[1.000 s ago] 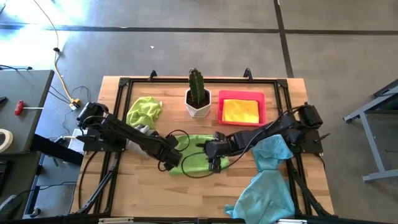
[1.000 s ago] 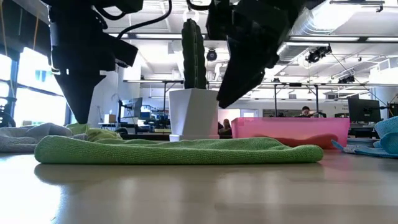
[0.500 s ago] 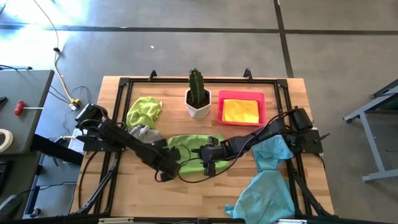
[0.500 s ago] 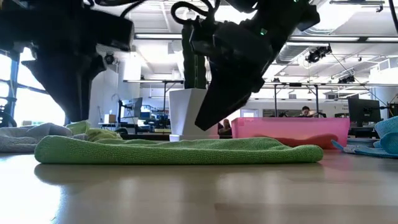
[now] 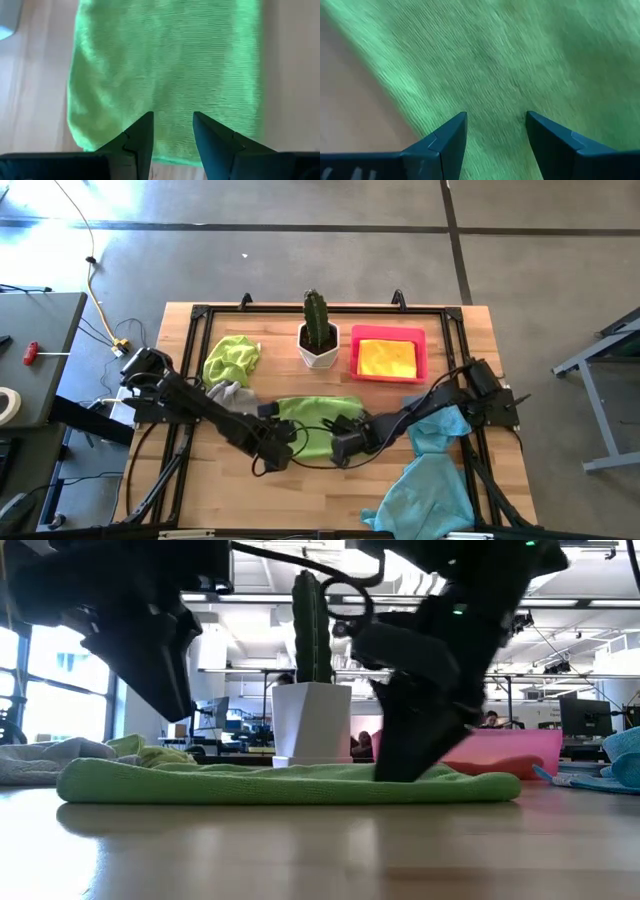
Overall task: Fold microfiber towels
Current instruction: Fold the bottom green microfiber towel
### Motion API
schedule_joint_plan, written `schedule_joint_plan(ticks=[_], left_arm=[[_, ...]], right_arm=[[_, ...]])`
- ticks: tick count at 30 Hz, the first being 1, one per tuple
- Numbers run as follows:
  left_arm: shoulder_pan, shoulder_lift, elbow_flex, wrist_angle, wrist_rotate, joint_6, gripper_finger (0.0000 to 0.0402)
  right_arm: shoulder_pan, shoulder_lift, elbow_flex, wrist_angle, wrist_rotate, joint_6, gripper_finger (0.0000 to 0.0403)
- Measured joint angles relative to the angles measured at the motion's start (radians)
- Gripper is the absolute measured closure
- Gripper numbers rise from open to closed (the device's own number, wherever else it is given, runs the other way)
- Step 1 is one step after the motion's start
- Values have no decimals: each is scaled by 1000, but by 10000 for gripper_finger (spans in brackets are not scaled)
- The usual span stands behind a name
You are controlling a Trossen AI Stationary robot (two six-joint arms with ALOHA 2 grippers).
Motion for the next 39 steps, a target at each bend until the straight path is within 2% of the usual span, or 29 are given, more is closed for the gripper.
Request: schedule_joint_plan(ticks=[3, 6, 12, 15, 18, 20, 22, 26, 28, 32, 39], left_arm=[[16, 0, 0, 0, 5, -71, 273], [27, 0, 0, 1, 63, -124, 273], [1, 0, 0, 68, 136, -228, 273], [-21, 0, 0, 148, 160, -233, 273], [-36, 0, 0, 235, 163, -228, 273], [-37, 0, 0, 269, 163, -212, 273], [-37, 0, 0, 276, 160, -191, 273], [-34, 0, 0, 251, 152, -164, 273], [-34, 0, 0, 237, 183, -171, 273], [-36, 0, 0, 187, 256, -188, 273], [-37, 0, 0, 136, 255, -159, 273]], right_arm=[[29, 0, 0, -62, 39, 19, 206], [45, 3, 0, -115, 92, -16, 206], [51, 7, 0, -225, 278, -244, 206], [36, 7, 0, -238, 408, -413, 206], [12, 5, 0, -230, 483, -527, 206], [-5, -6, 20, -228, 452, -527, 206], [-20, -25, 56, -185, 359, -469, 206], [-27, -31, 78, 75, 208, -328, 206], [-22, -11, 67, 221, 193, -299, 206], [-12, 52, 64, 358, 203, -214, 206], [6, 163, 63, 498, 178, -153, 206]])
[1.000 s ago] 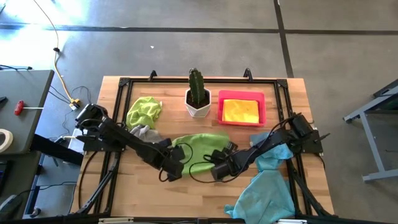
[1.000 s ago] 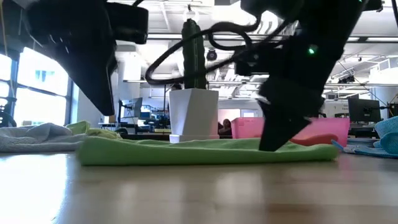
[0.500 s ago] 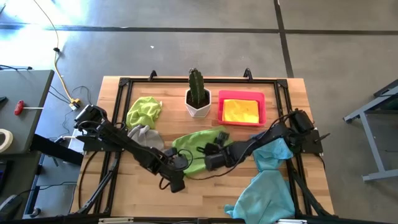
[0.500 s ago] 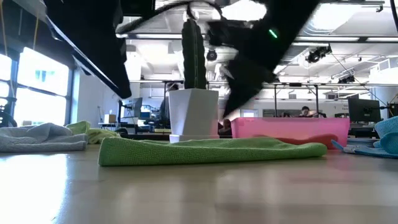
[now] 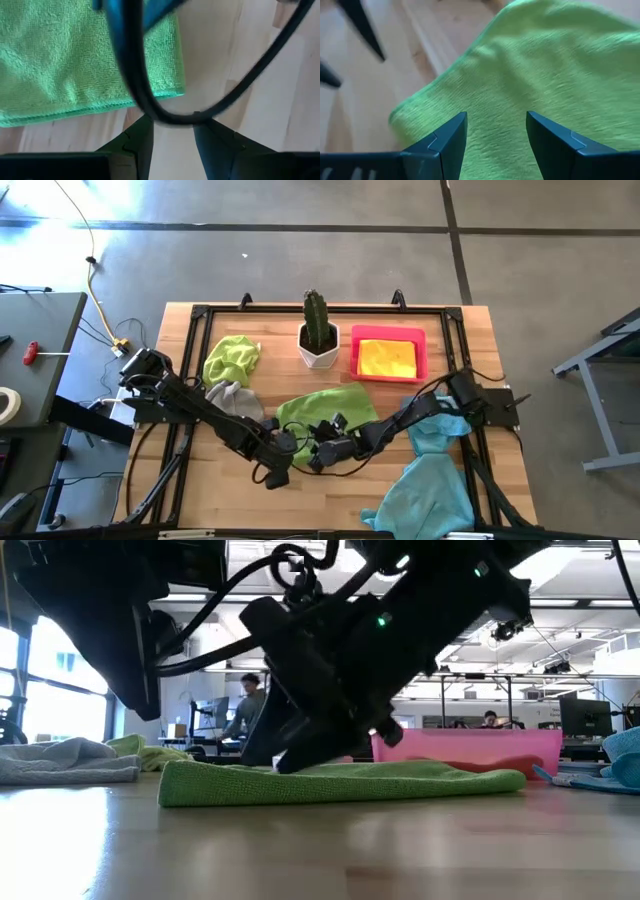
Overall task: Fold microfiber towels
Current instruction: Fold the bottom green microfiber towel
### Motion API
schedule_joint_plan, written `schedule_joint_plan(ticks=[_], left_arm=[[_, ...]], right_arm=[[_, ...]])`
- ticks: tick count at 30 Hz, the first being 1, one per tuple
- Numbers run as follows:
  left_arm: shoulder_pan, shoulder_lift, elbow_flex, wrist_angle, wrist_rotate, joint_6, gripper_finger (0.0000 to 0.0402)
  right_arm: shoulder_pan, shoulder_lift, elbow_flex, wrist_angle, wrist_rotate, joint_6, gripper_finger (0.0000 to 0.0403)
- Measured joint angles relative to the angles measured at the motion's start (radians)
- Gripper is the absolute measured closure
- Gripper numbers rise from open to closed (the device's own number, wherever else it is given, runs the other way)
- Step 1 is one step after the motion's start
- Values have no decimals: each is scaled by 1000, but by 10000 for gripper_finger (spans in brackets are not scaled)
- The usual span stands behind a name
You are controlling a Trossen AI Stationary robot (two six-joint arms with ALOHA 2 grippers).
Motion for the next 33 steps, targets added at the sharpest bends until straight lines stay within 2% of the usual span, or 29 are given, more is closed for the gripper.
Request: schedule_joint_plan(ticks=[5, 19, 23, 29, 33], left_arm=[[2, 0, 0, -6, -11, 34, 273], [3, 0, 0, -9, -196, 33, 273], [3, 0, 0, -6, -222, 31, 273], [3, 0, 0, -4, -236, 19, 273], [3, 0, 0, -3, -243, 16, 273]], right_arm=[[12, 25, 0, 10, -63, -1, 206], [49, 3, 6, -91, -241, 54, 206], [53, -41, 1, -176, -275, -15, 206], [70, -109, -2, -347, -353, -14, 206], [88, -136, -4, -388, -320, 18, 206]])
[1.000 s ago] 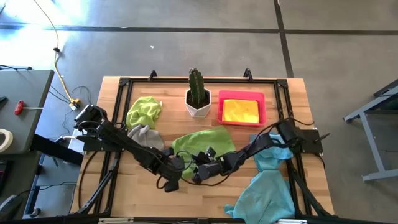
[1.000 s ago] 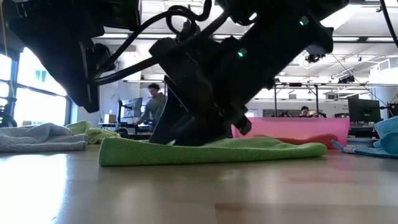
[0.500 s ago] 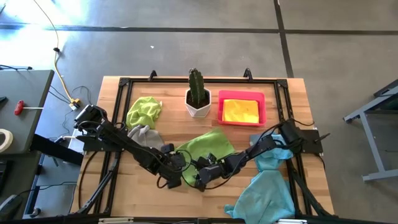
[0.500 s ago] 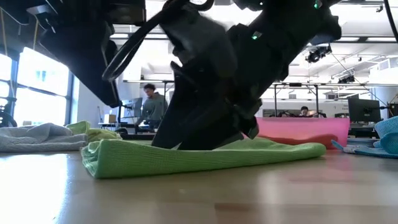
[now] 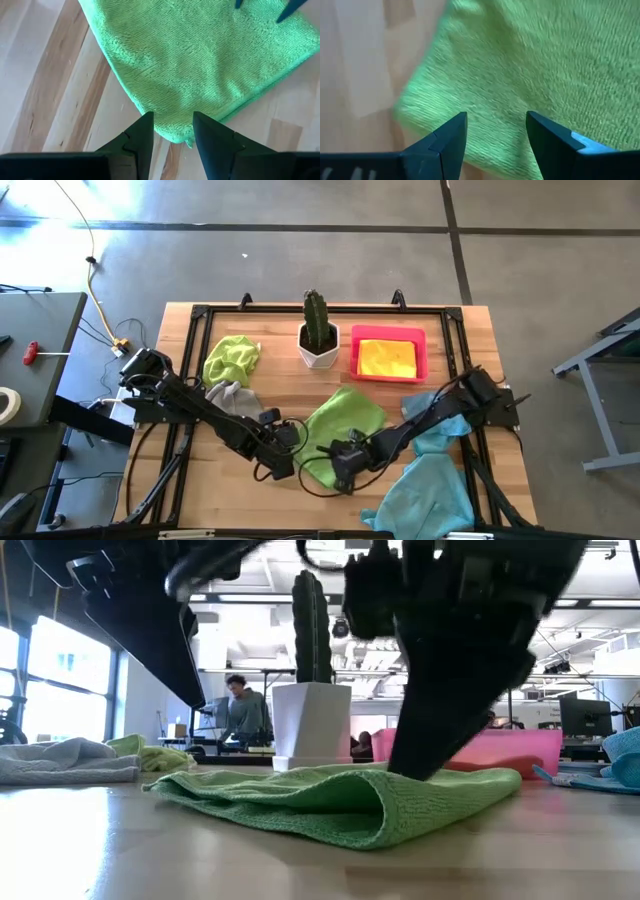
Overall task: Fold microfiber towels
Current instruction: Fold the bottom green microfiber towel
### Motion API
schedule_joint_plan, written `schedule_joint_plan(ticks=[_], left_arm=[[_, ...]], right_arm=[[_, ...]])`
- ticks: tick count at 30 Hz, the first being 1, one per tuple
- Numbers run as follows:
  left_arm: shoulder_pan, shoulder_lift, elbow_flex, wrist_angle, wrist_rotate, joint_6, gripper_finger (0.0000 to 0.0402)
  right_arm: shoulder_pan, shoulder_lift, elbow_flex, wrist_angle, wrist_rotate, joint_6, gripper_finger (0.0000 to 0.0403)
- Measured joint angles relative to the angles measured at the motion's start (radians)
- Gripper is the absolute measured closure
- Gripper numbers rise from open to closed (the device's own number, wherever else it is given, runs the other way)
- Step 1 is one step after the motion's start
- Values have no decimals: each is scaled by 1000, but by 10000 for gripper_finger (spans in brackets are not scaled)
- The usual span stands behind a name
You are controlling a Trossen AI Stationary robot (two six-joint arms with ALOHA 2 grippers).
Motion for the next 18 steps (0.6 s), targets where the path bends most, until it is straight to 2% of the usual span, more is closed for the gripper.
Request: schedule_joint_plan(ticks=[5, 9, 13, 18], left_arm=[[0, 0, 0, 3, 0, -1, 273], [-2, 0, 0, 1, 12, 0, 273], [-16, 0, 0, -3, 54, -2, 273], [-24, 0, 0, -4, 44, -65, 273]], right_arm=[[-3, -20, 12, 190, 159, -51, 206], [-11, 14, 12, 330, 282, -106, 206], [-28, 69, 12, 427, 294, -81, 206], [-34, 135, 11, 509, 254, -21, 206]])
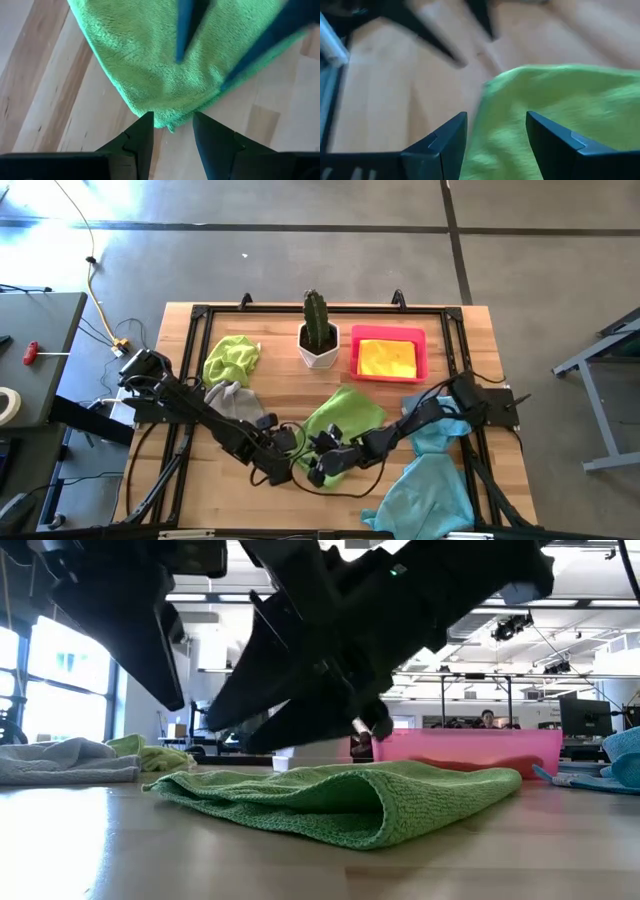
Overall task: Fold microfiber towels
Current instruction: Fold the bottom green microfiber towel
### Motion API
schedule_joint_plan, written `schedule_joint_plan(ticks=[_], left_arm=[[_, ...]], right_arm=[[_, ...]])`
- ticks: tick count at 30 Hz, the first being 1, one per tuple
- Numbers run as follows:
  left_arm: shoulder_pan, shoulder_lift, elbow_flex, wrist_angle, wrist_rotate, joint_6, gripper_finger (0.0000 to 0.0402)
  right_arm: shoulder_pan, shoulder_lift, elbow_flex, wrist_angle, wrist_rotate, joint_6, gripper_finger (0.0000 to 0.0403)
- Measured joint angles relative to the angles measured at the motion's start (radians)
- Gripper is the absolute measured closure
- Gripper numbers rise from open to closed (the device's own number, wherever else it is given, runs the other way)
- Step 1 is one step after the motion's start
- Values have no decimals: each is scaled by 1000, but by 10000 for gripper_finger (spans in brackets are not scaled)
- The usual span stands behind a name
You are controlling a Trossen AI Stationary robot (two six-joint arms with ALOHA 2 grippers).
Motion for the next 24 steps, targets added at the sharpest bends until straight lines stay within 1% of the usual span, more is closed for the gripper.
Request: schedule_joint_plan(ticks=[6, 14, 24], left_arm=[[0, 0, 0, 0, 6, -6, 273], [0, 0, 0, 1, 6, -22, 273], [-2, 0, 0, 5, 10, -48, 273]], right_arm=[[18, 32, 0, 14, -57, 44, 206], [56, 31, 3, -71, -152, 106, 206], [146, 21, 7, -166, -279, 173, 206]])
